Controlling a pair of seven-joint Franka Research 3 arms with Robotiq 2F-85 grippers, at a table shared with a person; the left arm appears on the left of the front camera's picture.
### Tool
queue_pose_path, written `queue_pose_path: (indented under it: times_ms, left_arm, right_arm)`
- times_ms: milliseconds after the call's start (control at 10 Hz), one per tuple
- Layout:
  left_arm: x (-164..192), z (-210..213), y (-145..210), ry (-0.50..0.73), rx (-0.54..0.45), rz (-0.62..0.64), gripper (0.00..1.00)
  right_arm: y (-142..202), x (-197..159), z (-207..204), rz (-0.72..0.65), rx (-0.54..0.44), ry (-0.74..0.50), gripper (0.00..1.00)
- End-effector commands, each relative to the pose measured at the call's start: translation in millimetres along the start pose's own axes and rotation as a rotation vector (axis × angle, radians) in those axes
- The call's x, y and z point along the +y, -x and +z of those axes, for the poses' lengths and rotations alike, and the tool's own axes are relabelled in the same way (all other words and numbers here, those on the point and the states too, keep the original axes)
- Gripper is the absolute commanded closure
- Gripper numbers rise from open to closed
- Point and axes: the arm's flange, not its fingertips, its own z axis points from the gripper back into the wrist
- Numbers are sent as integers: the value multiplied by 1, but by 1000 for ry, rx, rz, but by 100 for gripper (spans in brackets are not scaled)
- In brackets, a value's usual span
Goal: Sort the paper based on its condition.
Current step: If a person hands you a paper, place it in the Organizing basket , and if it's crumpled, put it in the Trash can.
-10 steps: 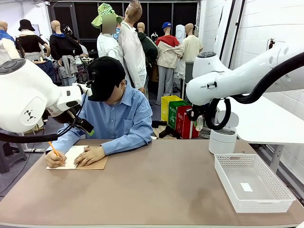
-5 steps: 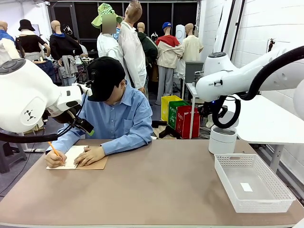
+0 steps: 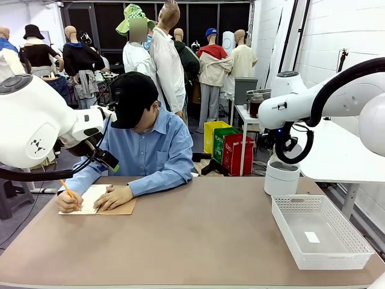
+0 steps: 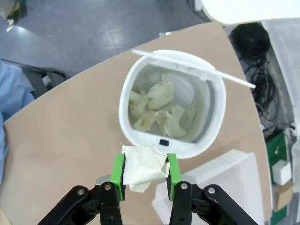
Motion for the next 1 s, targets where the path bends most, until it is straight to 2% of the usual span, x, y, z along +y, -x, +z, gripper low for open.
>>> queue_pose_path:
  times_ms: [0,900]
  left_arm:
    - [0,0,1,1,6,0,0]
    - [0,0,1,1,6,0,0]
  right_arm:
    - [-8,1,-11,-74,-29,26,58]
    - [-44,-17,-44,-141,61,34,58]
